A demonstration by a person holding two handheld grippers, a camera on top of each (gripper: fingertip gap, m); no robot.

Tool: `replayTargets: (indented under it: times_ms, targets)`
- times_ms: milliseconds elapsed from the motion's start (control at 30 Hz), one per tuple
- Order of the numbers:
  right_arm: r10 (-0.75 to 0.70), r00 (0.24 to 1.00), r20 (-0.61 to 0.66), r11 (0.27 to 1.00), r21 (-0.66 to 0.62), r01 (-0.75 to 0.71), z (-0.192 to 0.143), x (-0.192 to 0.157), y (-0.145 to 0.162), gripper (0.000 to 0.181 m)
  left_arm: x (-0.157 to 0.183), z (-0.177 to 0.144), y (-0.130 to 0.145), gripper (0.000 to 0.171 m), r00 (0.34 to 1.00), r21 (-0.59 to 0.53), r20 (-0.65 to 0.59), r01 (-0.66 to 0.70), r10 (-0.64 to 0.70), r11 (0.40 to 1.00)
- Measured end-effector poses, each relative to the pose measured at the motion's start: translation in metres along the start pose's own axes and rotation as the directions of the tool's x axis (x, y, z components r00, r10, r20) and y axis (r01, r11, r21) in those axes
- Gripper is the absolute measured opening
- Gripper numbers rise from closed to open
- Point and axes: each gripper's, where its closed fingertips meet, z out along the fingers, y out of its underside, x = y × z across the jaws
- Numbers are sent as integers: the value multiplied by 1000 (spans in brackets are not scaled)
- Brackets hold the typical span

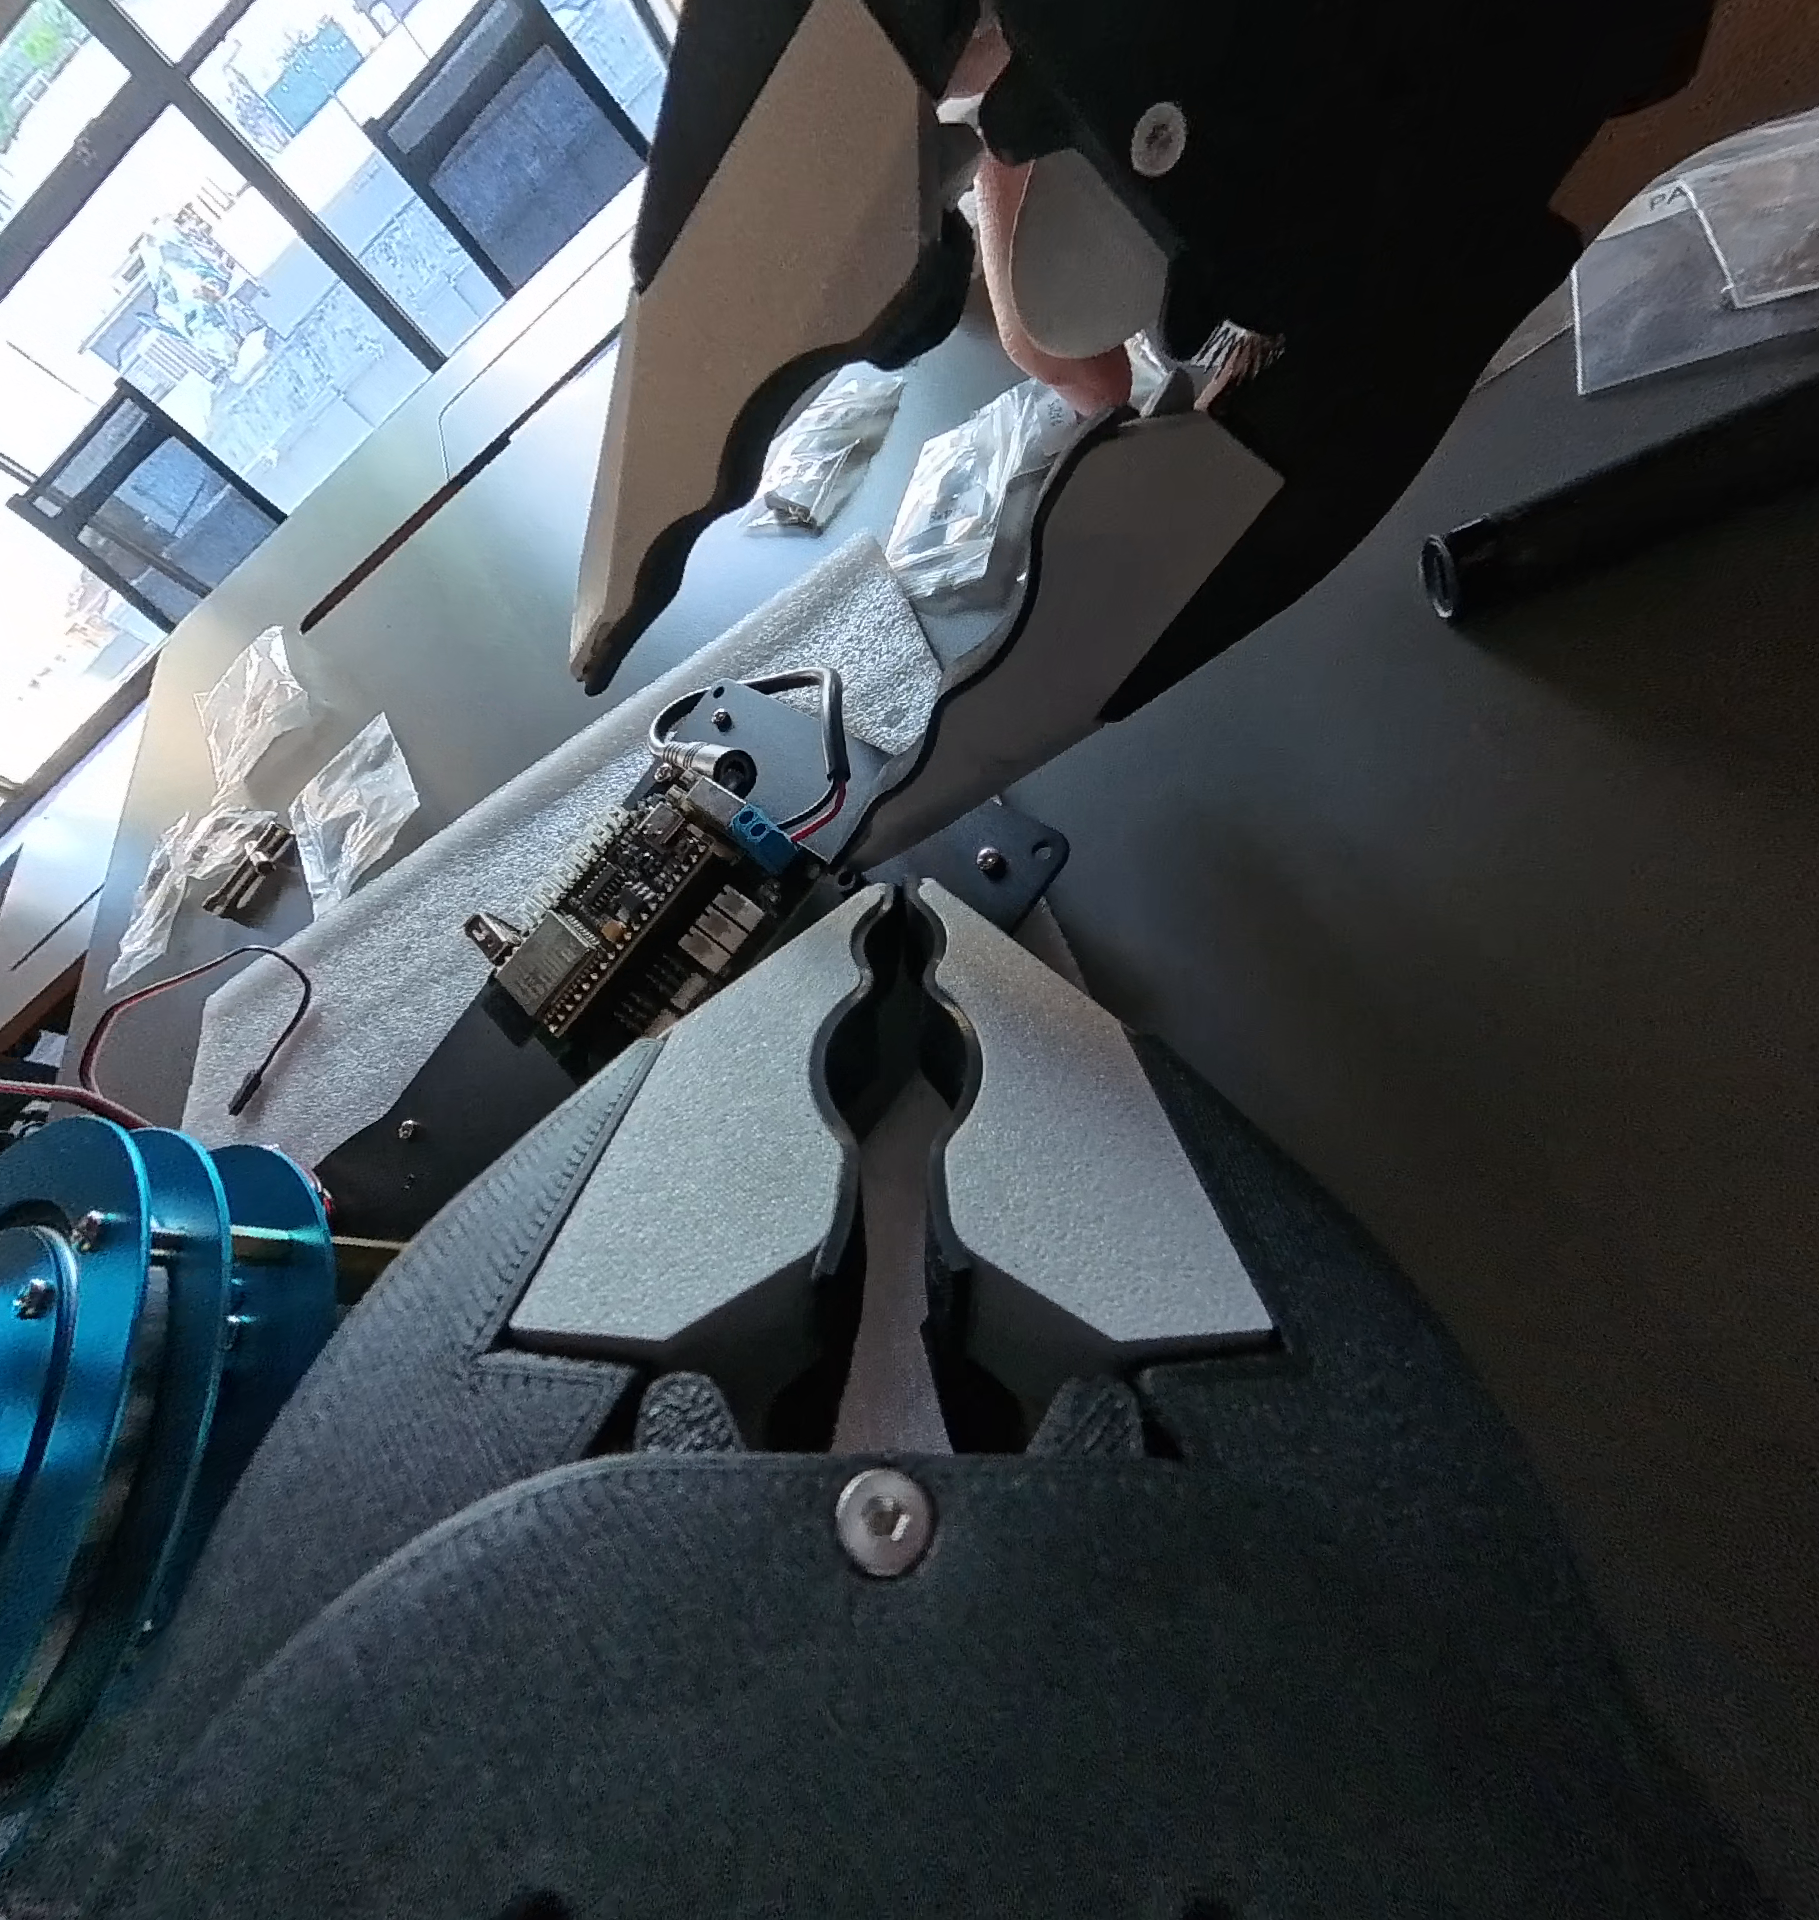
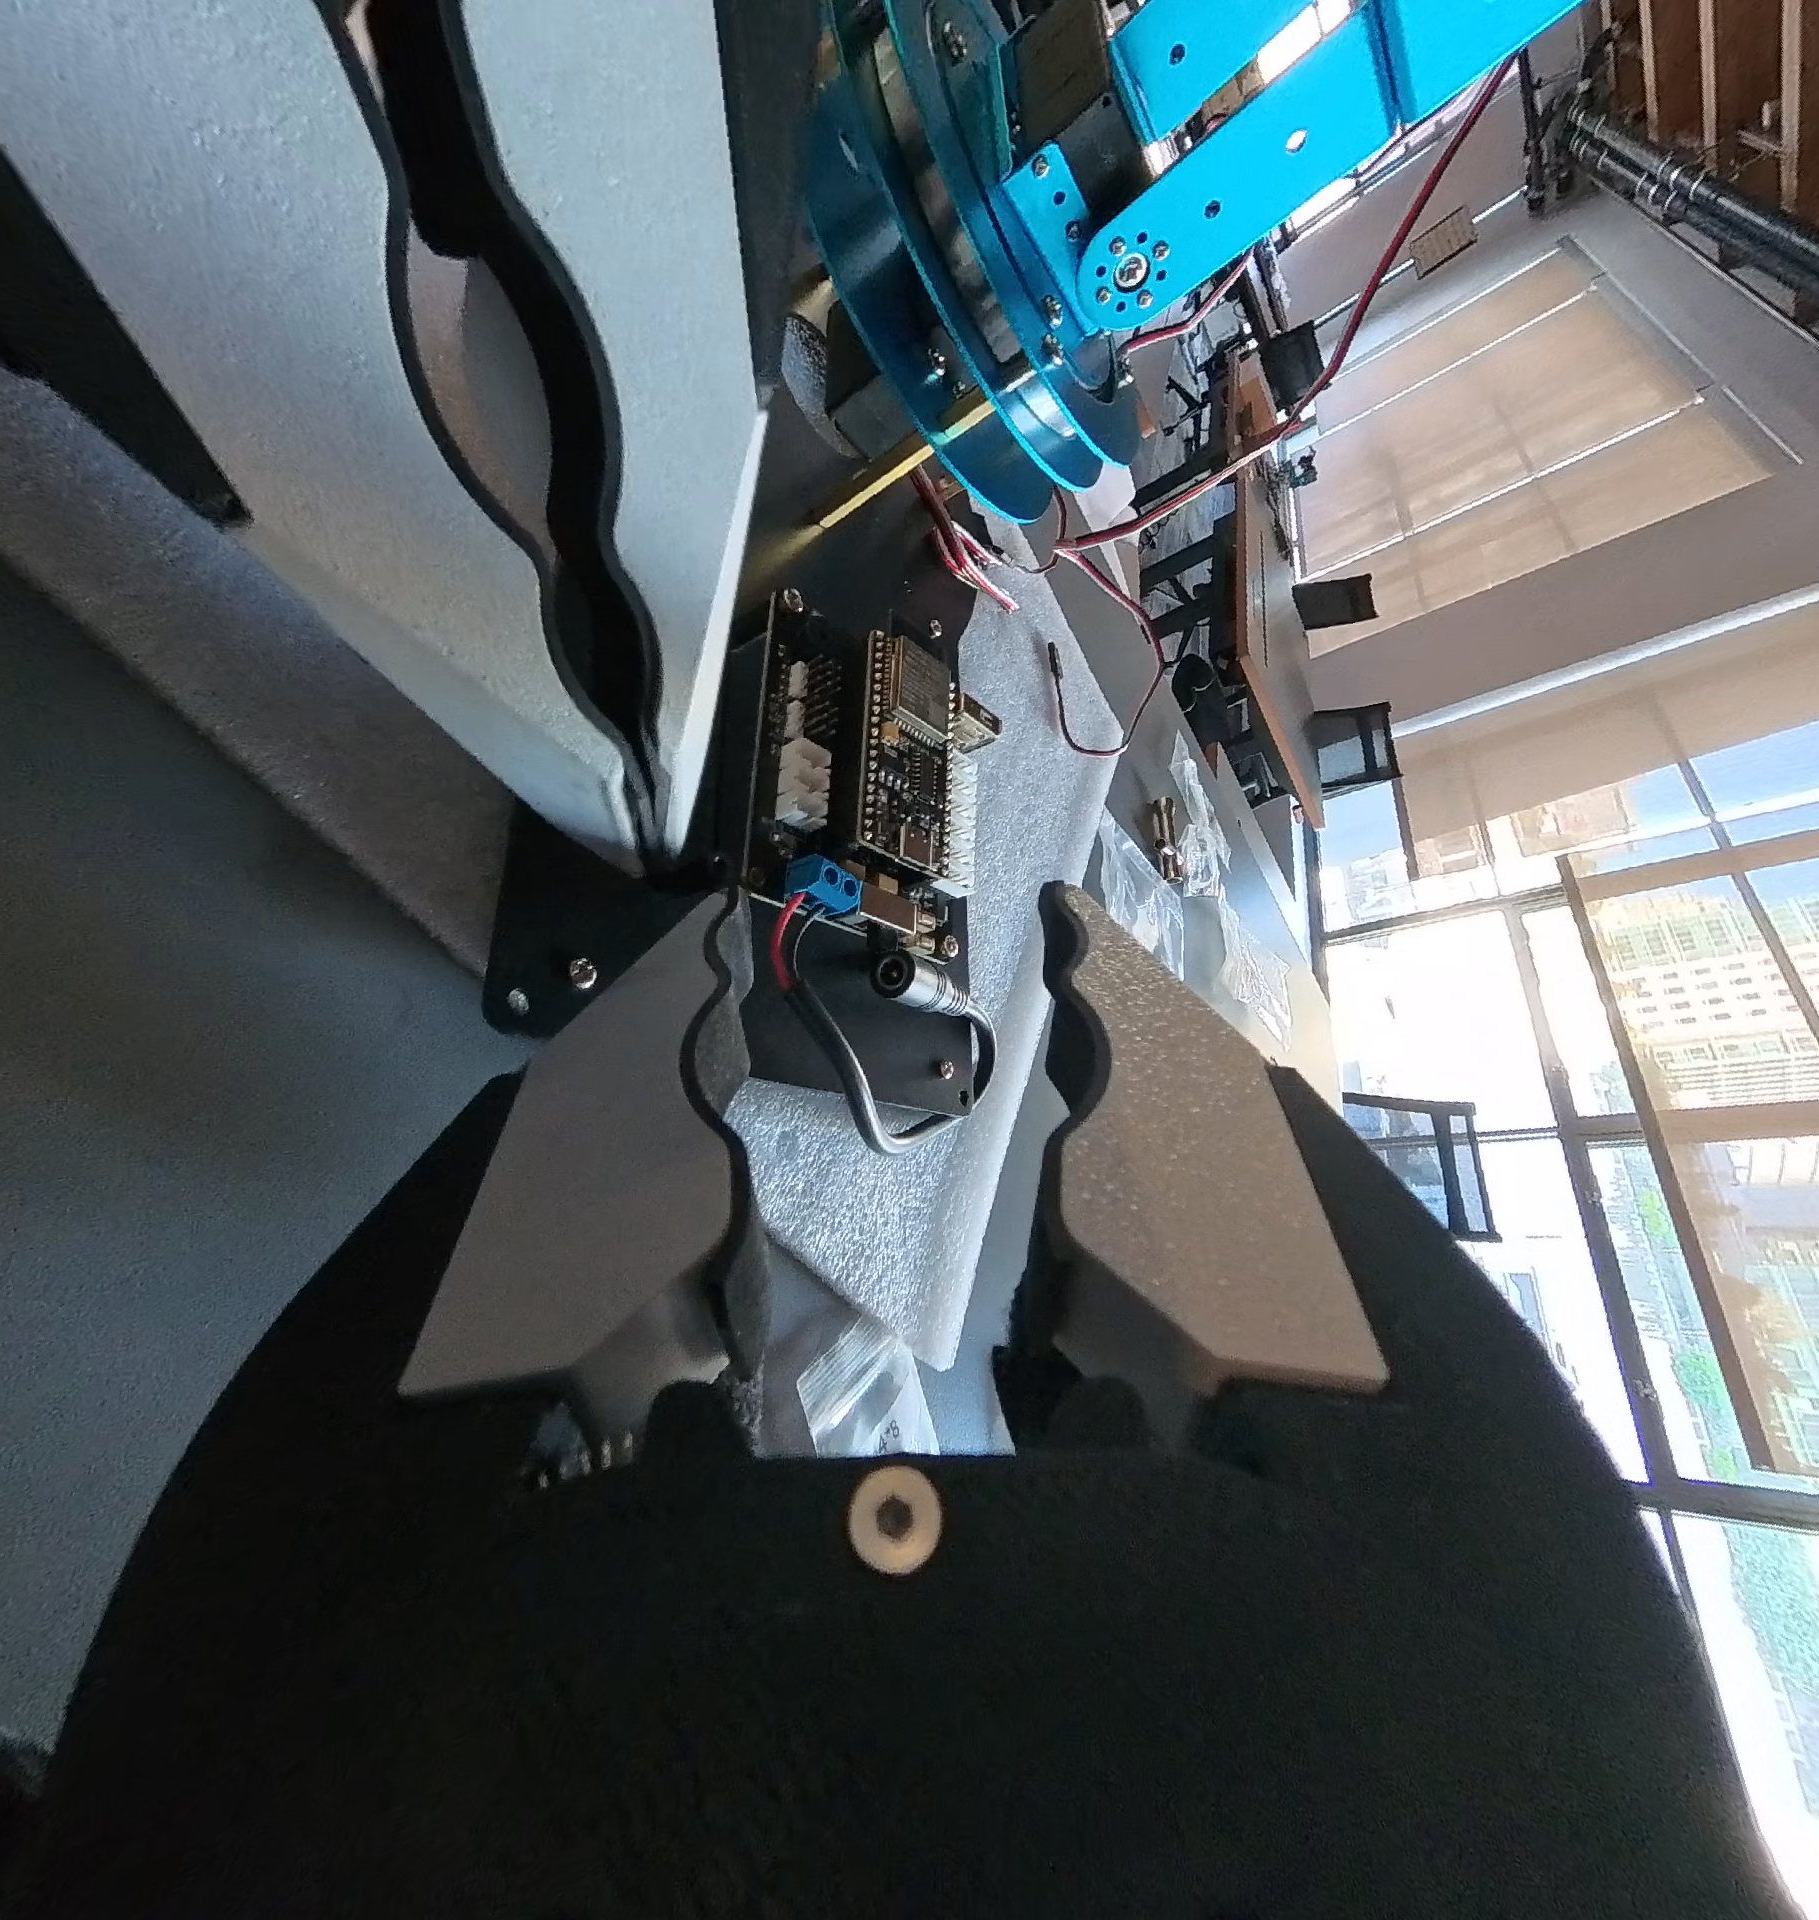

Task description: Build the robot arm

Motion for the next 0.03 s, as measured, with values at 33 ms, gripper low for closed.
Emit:
replayTargets:
  times_ms: [33]
  targets:
    - [-1,1000,-1,1000,0,1,0,0,0,57,0,1,0,0,1000,-3,-1,-6,6,1000]
